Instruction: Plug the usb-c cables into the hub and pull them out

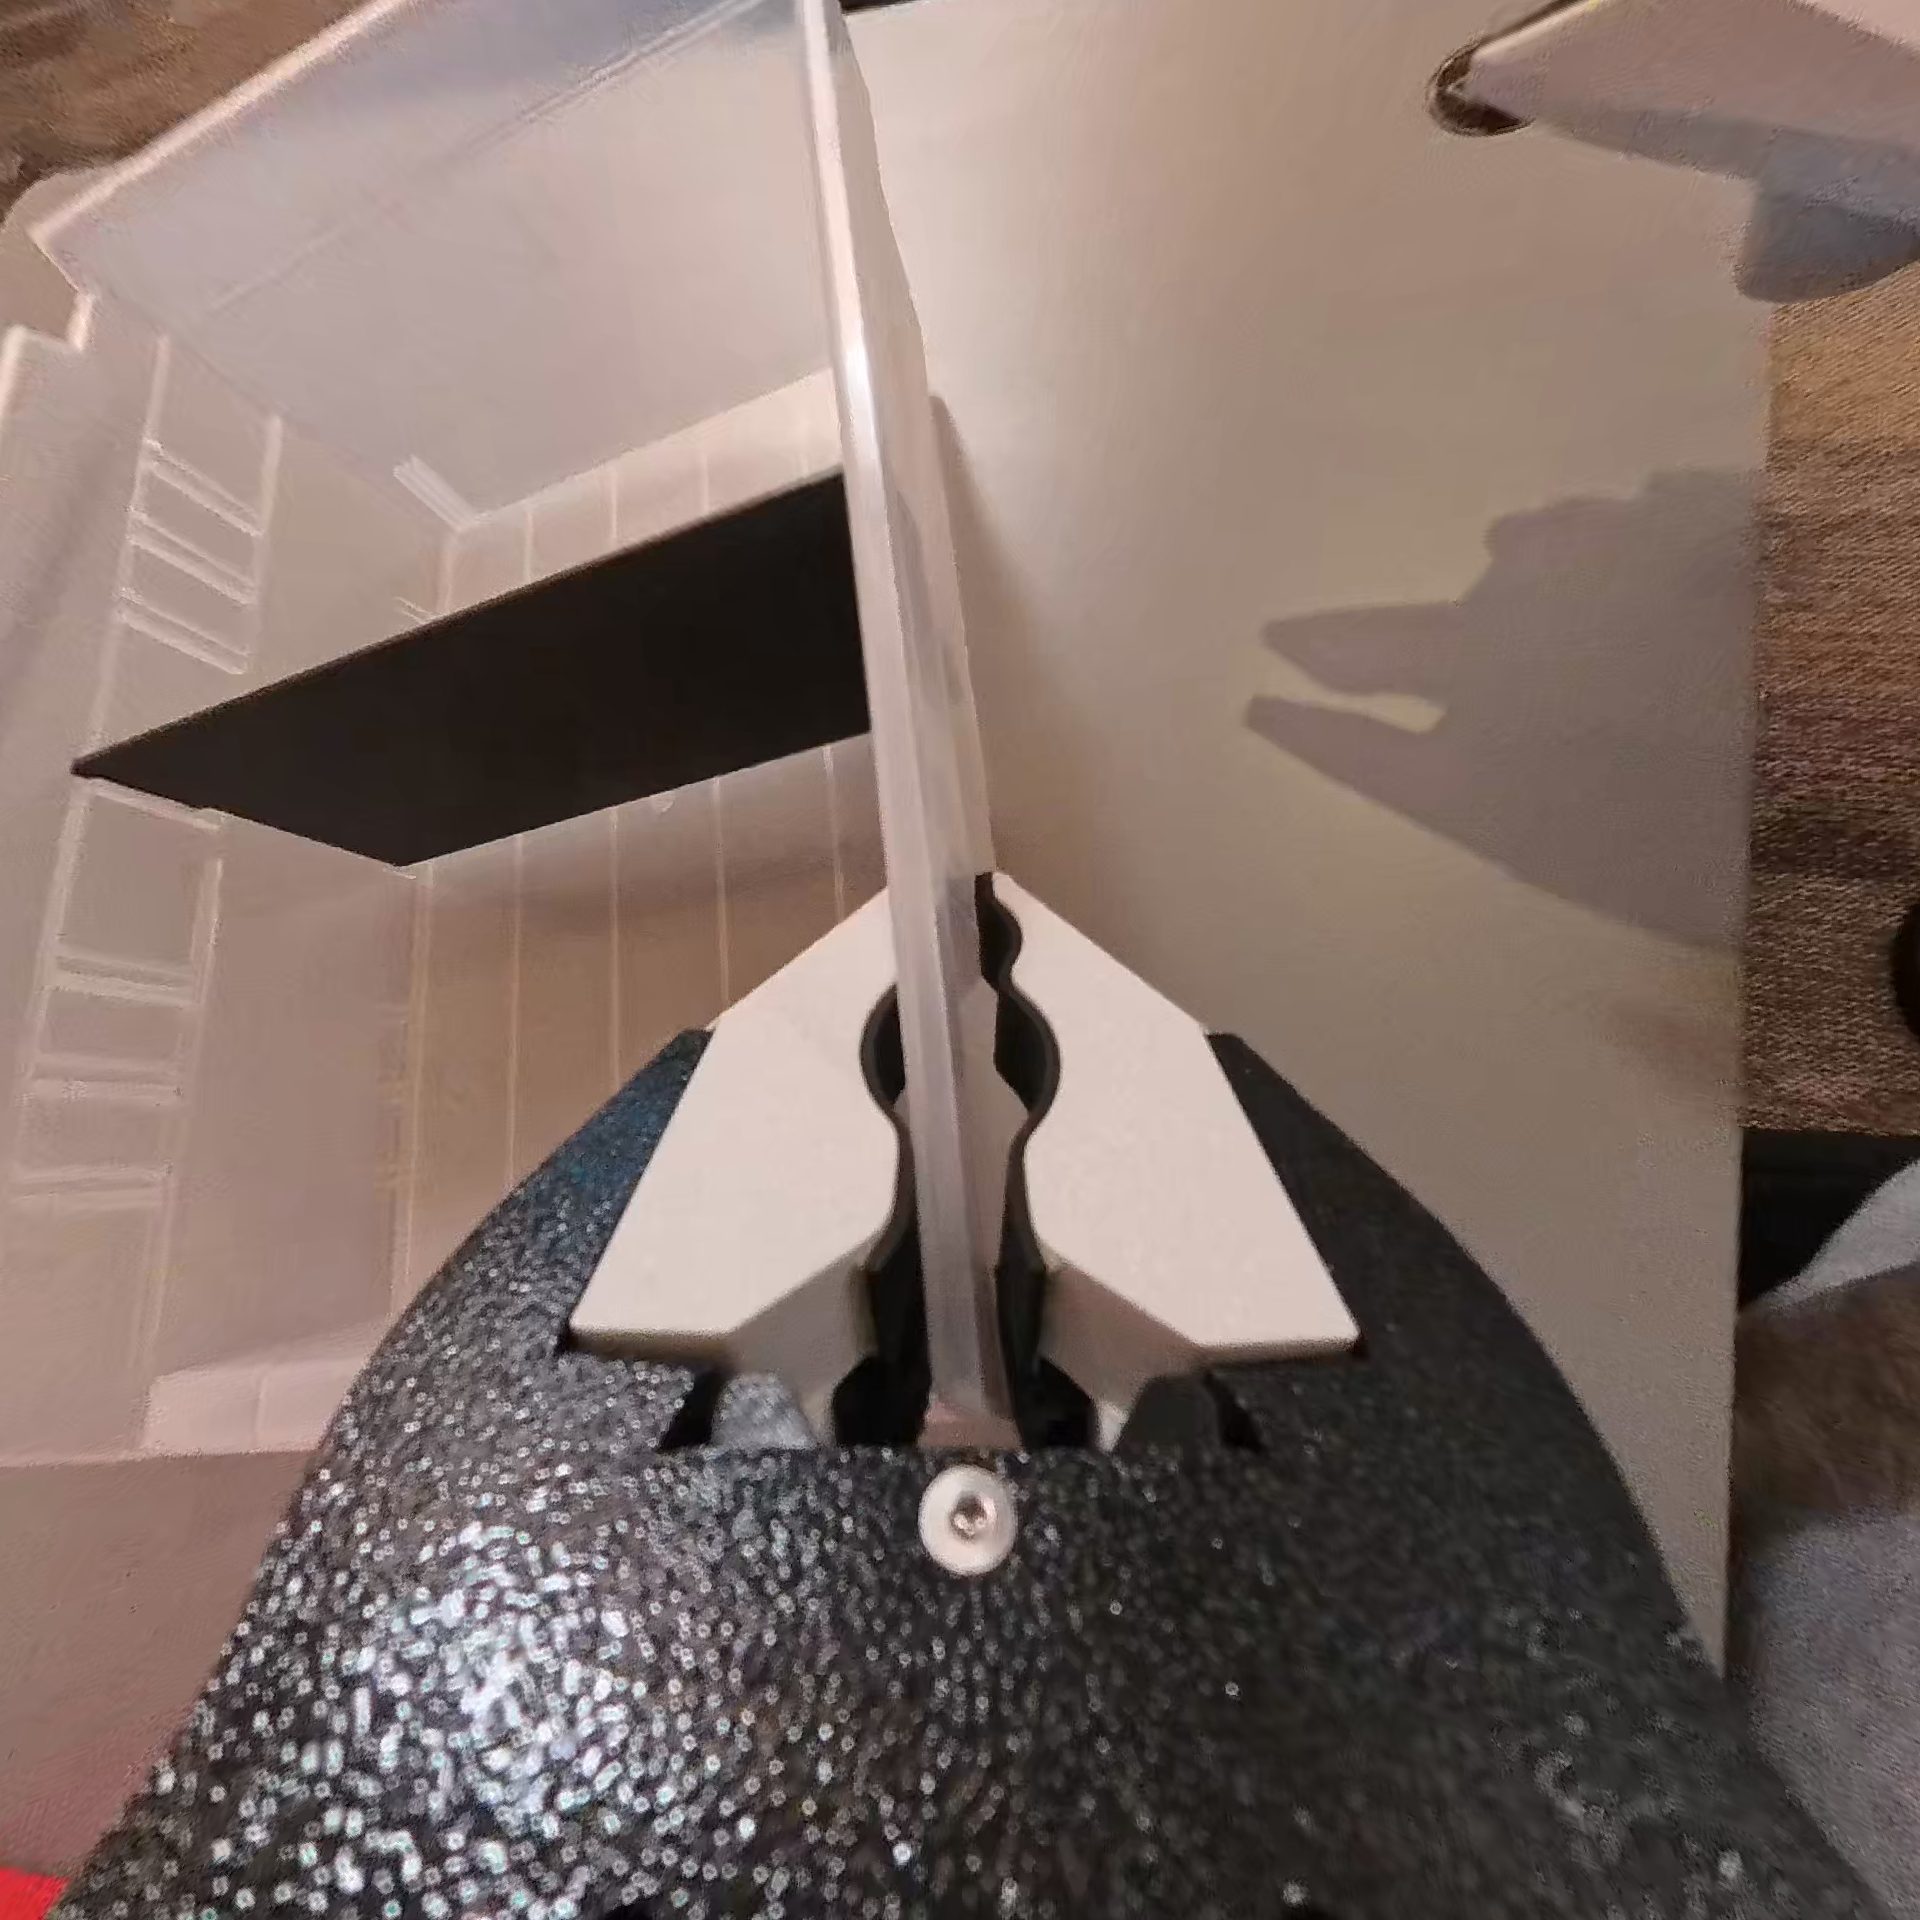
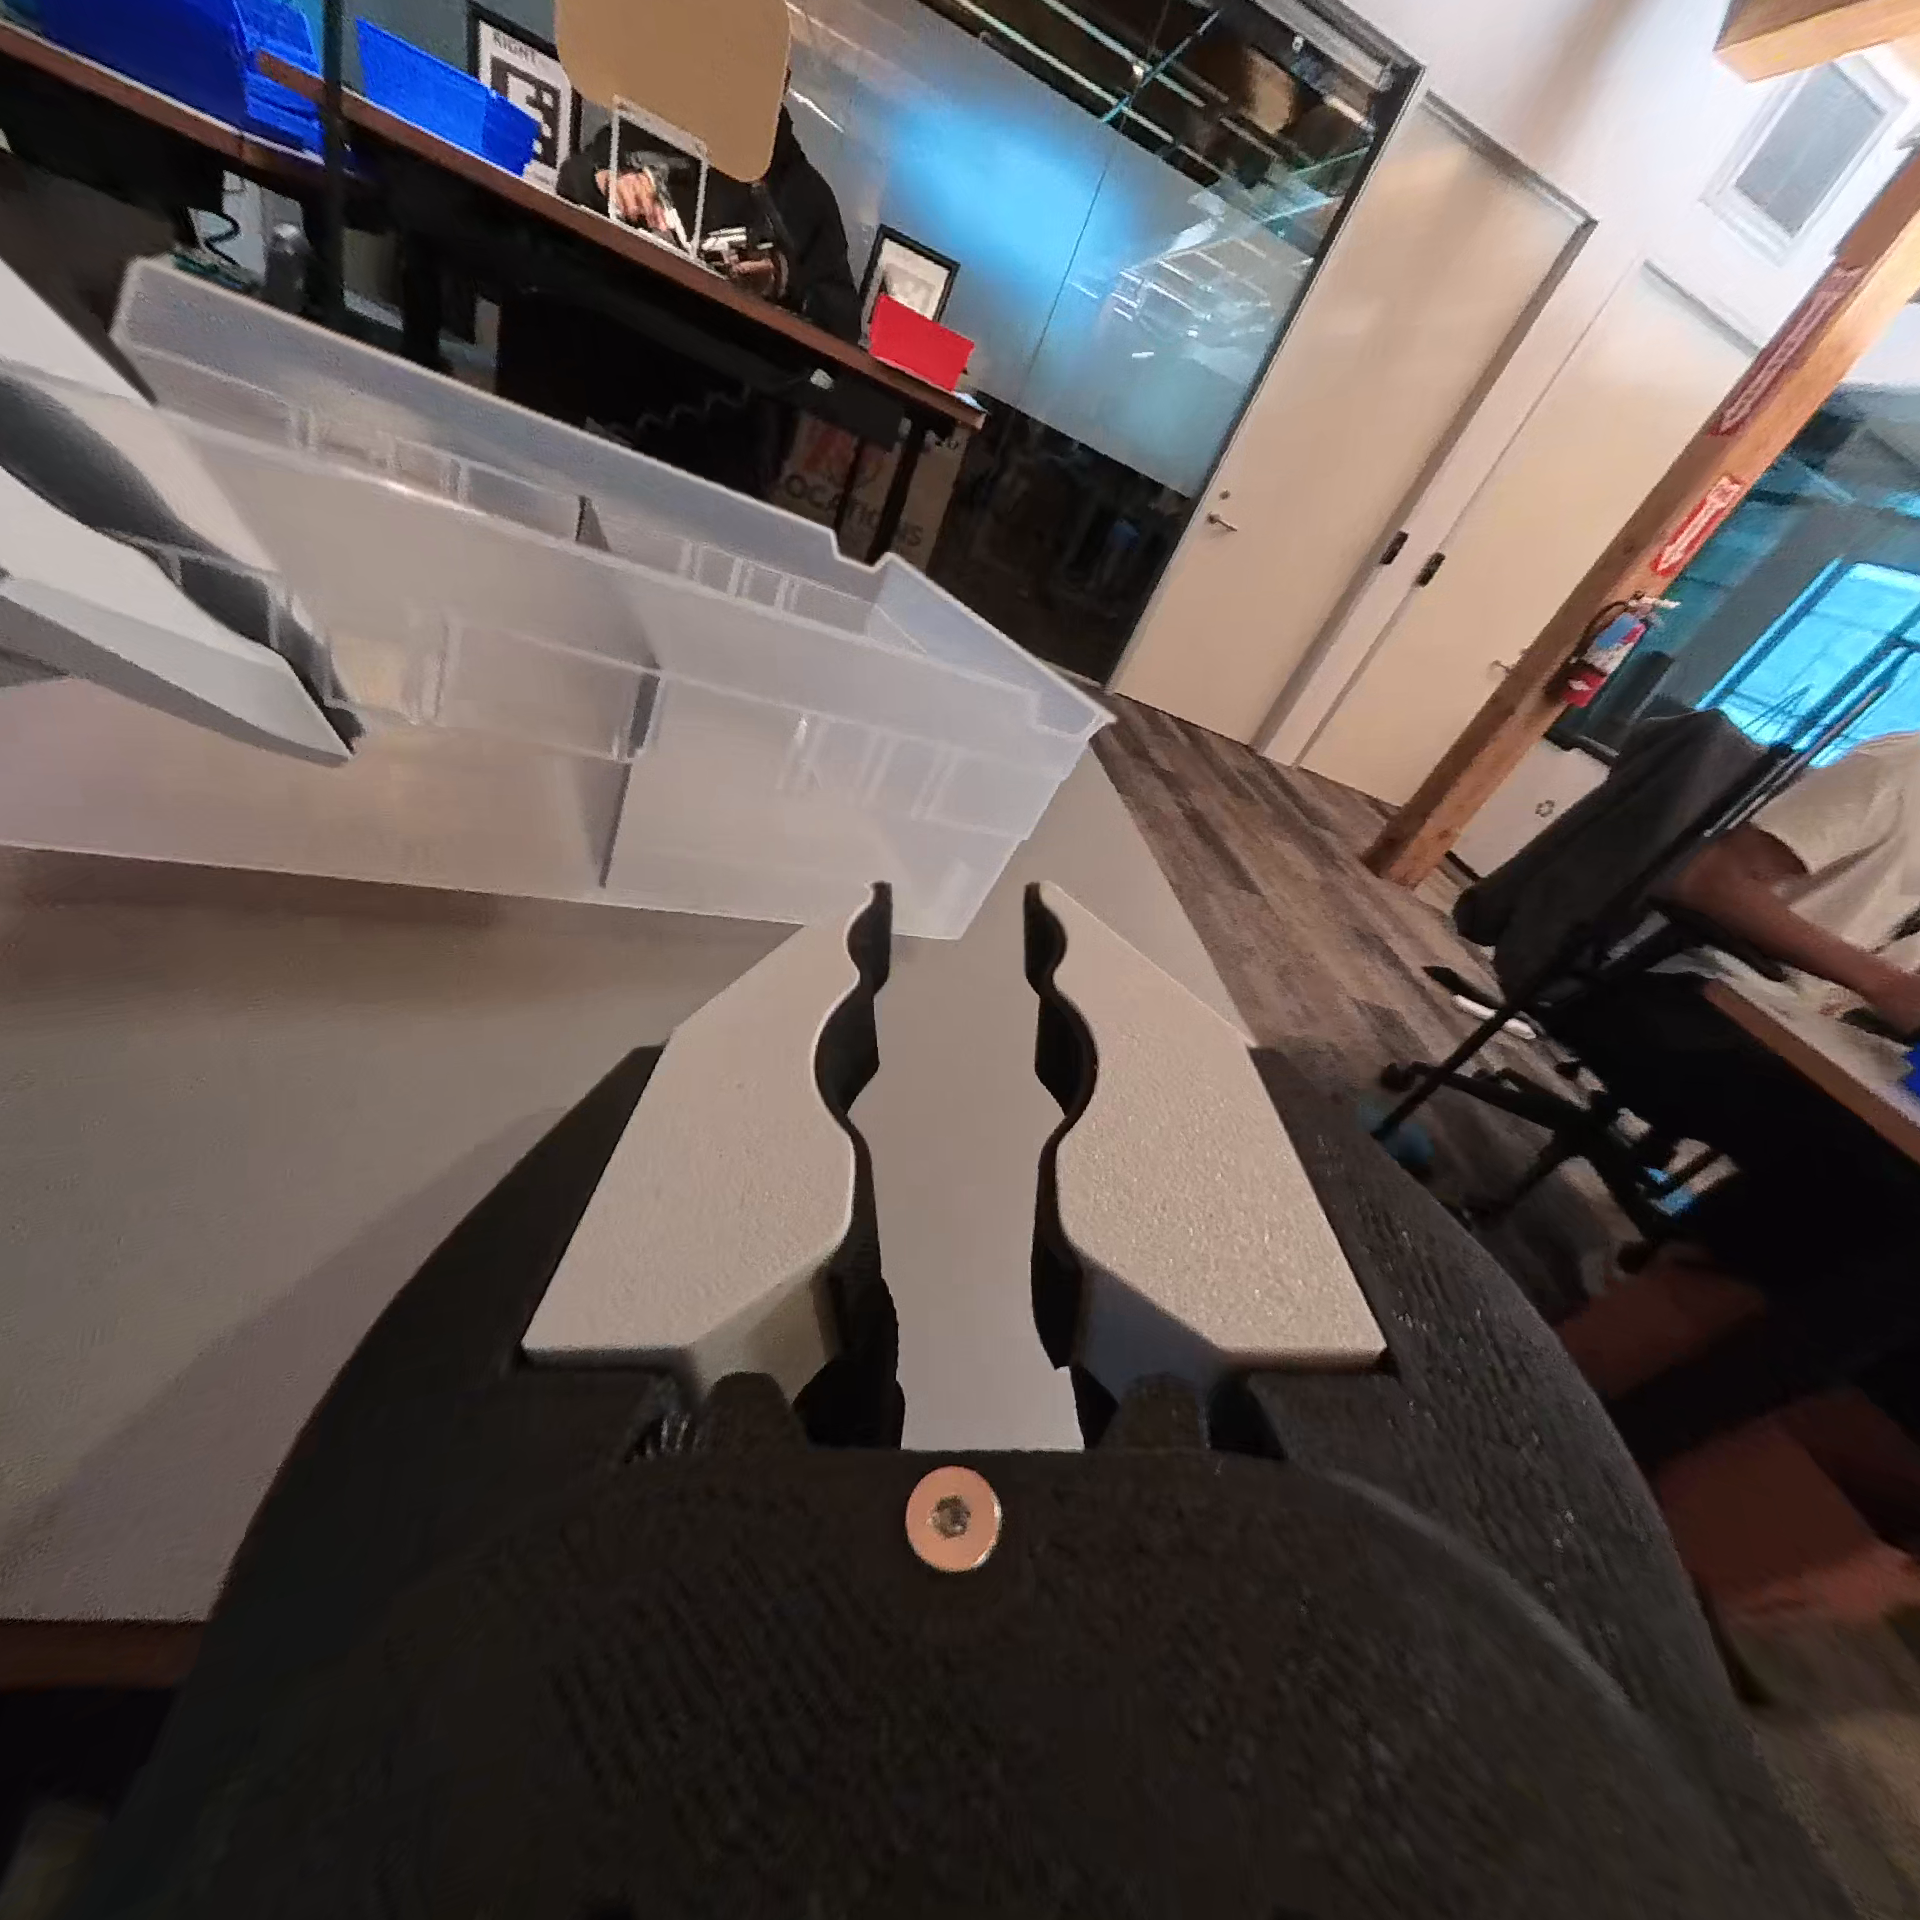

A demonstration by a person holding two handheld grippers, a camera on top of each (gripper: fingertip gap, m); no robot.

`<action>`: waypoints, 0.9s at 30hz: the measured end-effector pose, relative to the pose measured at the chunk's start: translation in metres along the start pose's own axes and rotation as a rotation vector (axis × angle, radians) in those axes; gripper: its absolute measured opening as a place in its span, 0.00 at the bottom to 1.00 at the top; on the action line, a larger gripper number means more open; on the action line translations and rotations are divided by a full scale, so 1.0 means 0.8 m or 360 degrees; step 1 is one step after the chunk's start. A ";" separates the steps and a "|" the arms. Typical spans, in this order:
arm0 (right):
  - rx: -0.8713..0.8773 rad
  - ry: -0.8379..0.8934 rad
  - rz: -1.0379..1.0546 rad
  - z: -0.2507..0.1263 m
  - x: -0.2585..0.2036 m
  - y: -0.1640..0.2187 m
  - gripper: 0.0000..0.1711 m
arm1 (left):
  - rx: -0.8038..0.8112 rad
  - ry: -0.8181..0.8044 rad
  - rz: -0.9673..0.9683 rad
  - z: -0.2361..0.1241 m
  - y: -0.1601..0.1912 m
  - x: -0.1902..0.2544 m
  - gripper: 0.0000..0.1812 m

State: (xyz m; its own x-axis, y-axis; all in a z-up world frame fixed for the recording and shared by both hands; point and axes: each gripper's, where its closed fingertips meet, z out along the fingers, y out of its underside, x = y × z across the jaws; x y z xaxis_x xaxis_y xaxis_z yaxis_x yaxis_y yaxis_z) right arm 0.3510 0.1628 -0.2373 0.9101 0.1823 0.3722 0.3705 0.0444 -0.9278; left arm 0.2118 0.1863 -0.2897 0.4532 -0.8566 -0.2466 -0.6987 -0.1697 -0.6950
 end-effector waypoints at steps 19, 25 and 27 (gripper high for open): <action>-0.0094 -0.0374 0.0420 0.028 -0.096 -0.034 0.29 | 0.0263 -0.1007 -0.0254 -0.281 0.086 -0.101 0.28; -0.0104 -0.0283 0.0433 0.058 -0.135 -0.065 0.41 | 0.0061 -0.1322 -0.0761 -0.394 0.227 -0.143 0.43; -0.0093 -0.0250 0.0442 0.066 -0.146 -0.077 0.44 | -0.0023 -0.1342 -0.0895 -0.411 0.268 -0.146 0.47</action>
State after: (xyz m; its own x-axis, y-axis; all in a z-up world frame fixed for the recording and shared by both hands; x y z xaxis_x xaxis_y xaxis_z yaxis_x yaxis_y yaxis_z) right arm 0.2123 0.1907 -0.2249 0.9397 0.3293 0.0919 0.1260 -0.0838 -0.9885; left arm -0.1729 0.0900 -0.1879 0.9577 -0.0286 -0.2864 -0.2678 -0.4530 -0.8503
